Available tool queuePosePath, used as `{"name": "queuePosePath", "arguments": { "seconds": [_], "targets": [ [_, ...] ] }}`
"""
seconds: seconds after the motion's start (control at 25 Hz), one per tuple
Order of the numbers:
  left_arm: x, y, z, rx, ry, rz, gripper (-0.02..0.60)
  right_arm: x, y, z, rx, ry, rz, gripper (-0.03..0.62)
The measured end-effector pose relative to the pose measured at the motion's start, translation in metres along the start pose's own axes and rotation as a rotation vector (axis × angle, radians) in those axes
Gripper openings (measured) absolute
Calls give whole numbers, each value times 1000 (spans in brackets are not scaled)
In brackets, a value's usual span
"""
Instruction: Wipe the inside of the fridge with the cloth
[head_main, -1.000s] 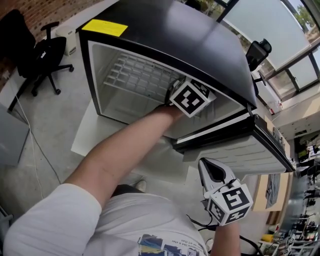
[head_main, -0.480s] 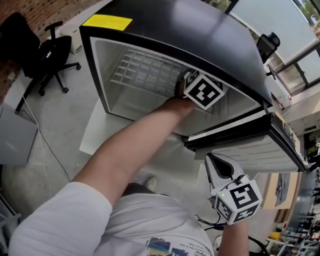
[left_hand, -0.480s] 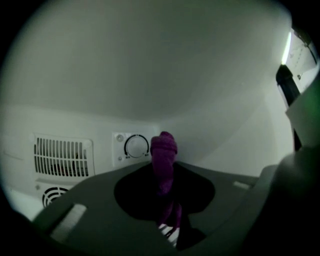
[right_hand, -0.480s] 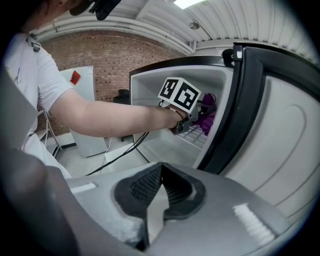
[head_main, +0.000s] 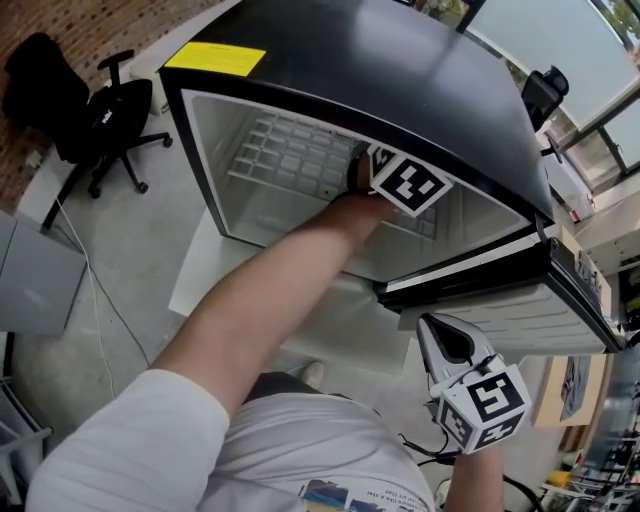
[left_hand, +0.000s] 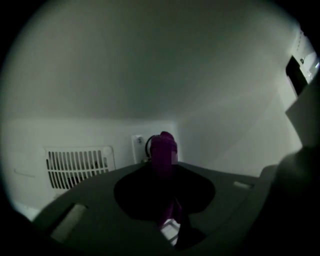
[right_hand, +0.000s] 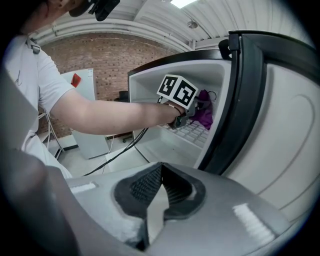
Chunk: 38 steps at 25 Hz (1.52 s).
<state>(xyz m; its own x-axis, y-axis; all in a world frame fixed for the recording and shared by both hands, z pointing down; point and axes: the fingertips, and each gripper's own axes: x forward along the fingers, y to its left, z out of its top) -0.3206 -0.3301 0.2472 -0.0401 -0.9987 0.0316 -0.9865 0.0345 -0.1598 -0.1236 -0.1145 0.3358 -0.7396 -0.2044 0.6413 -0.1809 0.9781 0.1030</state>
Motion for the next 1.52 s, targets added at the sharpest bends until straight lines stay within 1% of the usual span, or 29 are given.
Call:
{"name": "queuePosePath", "arguments": {
  "seconds": [0.16, 0.24, 0.44, 0.6, 0.72, 0.88, 1.16, 1.28, 1.36, 1.52],
  "targets": [
    [-9, 12, -17, 11, 65, 18, 69, 5, 7, 7, -19, -23, 37, 3],
    [-15, 21, -23, 15, 81, 36, 68, 8, 11, 7, -24, -20, 50, 3],
    [-30, 46, -31, 29, 102, 86, 69, 14, 17, 11, -38, -22, 75, 3],
    [-40, 50, -31, 53, 102, 84, 69, 18, 22, 15, -41, -27, 89, 3],
    [-49, 54, -30, 53, 93, 91, 69, 20, 25, 18, -41, -33, 98, 3],
    [-57, 65, -32, 66, 103, 107, 69, 24, 28, 21, -33, -40, 103, 3],
    [-72, 94, -42, 73, 143, 179, 69, 30, 38, 24, -33, -50, 121, 3],
    [-80, 105, -47, 73, 153, 212, 69, 33, 41, 24, -33, -51, 128, 3],
    [-84, 110, -51, 73, 158, 220, 69, 36, 44, 26, -34, -53, 136, 3],
    [-87, 112, -64, 23, 153, 214, 69, 41, 50, 30, -38, -58, 155, 3]
  ]
}}
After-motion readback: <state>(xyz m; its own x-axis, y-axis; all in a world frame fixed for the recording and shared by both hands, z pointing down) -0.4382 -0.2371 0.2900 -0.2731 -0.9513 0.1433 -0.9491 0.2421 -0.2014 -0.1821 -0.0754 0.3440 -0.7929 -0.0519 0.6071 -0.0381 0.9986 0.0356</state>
